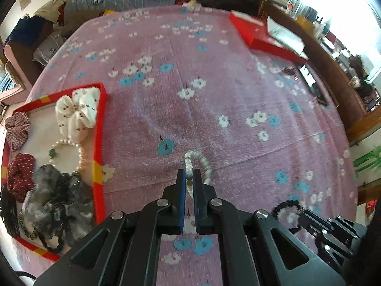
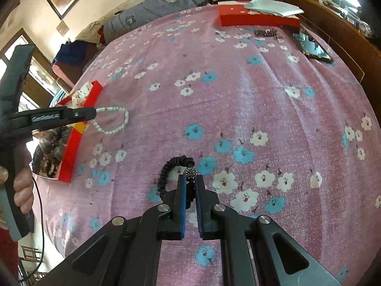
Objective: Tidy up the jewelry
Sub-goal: 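Carry the white bead bracelet with the left gripper while the right carries the hair tie toward the tray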
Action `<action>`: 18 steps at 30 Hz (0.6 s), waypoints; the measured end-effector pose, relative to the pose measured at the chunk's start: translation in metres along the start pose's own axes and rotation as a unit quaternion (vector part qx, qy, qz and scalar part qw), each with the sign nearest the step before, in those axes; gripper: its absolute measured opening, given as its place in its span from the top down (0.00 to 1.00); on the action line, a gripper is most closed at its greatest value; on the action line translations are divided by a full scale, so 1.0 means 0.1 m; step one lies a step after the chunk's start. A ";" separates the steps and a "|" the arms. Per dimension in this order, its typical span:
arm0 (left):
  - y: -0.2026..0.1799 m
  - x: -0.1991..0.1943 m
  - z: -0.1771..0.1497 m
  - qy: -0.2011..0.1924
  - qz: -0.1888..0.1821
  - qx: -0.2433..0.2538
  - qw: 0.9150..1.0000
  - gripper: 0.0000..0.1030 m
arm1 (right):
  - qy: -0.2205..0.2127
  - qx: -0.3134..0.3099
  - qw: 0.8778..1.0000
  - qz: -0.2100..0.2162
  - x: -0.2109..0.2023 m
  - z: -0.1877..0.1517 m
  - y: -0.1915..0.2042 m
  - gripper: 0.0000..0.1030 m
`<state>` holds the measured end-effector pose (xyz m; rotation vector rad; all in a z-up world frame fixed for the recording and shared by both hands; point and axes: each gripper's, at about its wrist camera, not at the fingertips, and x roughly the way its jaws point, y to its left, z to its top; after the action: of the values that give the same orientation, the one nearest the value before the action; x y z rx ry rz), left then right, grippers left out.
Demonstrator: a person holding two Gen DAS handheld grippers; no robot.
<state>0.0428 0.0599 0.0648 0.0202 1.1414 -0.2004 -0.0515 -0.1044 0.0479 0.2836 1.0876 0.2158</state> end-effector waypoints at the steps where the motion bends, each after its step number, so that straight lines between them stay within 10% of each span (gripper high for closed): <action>1: 0.01 -0.05 -0.01 -0.005 -0.003 -0.002 1.000 0.95 | -0.003 -0.002 1.000 0.000 -0.02 0.01 0.02 0.92; 18: 0.16 -0.90 -0.25 -0.078 0.021 0.002 0.997 0.95 | -0.040 -0.030 0.999 0.014 -0.33 0.12 0.35 0.92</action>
<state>-0.0134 0.0918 0.1338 0.0314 0.9837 -0.1640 -0.0571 -0.0831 0.0921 0.2519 0.9972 0.2606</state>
